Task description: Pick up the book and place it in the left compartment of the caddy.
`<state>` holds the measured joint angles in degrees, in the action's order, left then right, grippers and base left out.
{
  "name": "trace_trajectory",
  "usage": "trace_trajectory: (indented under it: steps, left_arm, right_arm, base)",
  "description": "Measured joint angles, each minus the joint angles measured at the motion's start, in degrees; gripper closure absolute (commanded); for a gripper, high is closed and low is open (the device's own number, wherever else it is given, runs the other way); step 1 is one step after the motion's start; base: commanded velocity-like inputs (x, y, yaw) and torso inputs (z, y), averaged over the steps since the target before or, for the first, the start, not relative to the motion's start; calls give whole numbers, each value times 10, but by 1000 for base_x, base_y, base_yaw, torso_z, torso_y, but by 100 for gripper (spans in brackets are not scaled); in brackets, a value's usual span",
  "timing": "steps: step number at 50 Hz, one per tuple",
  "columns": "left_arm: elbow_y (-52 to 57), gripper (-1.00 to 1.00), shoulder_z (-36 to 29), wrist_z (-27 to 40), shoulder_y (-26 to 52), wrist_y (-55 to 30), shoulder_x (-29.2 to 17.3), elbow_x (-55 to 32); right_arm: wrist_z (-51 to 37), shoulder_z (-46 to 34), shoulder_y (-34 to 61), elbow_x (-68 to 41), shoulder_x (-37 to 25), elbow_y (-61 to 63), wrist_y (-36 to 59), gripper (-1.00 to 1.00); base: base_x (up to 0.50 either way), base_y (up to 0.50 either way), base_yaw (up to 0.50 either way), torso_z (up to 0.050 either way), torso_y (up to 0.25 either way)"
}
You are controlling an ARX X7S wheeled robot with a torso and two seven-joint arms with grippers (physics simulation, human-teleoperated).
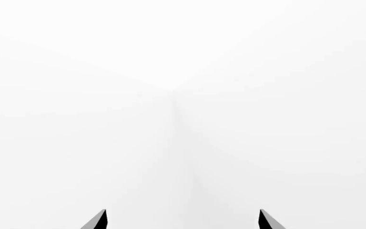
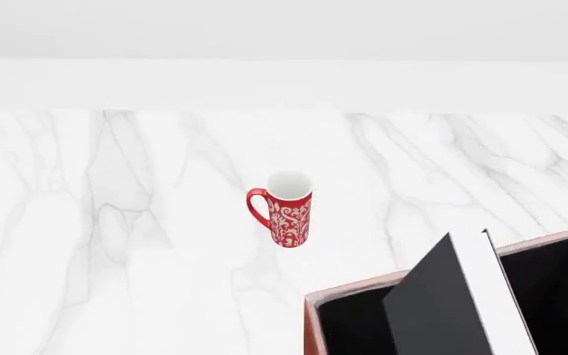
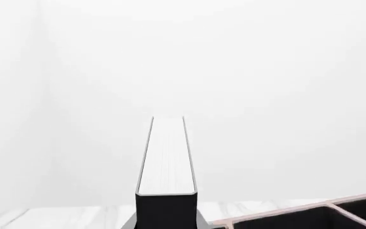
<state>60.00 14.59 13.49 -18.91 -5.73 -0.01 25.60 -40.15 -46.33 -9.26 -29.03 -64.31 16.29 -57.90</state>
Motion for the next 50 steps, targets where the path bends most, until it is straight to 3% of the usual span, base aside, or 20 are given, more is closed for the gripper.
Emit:
trace_trajectory:
  steps: [50]
  left_arm:
    - [0, -100, -16, -8, 17, -16, 0, 16]
  right_arm:
    - [95, -14, 28, -54, 103, -120, 45, 100]
  base:
    - [0, 0, 0, 0, 1]
